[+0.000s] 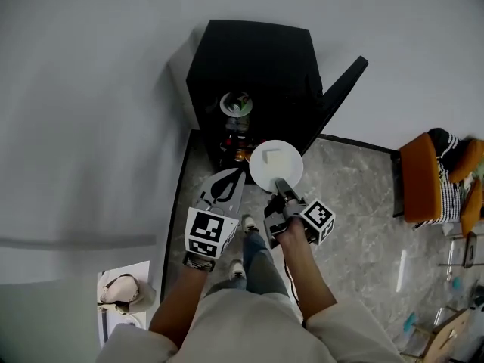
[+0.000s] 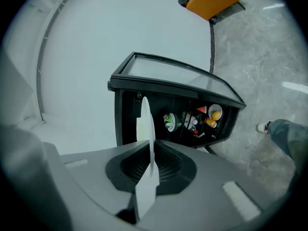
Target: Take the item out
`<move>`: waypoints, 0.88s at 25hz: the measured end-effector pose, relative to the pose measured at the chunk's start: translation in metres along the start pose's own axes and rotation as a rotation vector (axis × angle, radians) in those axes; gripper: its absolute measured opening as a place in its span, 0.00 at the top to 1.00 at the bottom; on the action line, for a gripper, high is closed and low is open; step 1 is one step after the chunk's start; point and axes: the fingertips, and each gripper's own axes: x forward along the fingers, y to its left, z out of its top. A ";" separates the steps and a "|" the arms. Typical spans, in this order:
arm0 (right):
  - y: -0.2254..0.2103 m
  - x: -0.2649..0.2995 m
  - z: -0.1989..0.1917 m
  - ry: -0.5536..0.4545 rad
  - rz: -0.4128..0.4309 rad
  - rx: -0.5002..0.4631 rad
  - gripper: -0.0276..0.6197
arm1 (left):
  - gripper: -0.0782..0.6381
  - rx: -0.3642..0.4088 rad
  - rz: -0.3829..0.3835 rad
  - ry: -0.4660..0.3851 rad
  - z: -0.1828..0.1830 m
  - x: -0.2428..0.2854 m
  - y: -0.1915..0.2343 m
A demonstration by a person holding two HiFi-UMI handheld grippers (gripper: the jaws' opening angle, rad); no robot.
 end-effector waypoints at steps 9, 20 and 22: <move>0.012 -0.088 -0.030 0.033 -0.023 0.004 0.91 | 0.88 0.022 -0.038 -0.031 0.021 -0.052 -0.051; 0.044 -0.165 -0.057 -0.017 0.041 0.028 0.92 | 0.88 0.051 -0.069 -0.060 0.037 -0.096 -0.087; 0.050 -0.169 -0.059 -0.026 0.046 0.028 0.92 | 0.88 0.057 -0.075 -0.062 0.041 -0.098 -0.089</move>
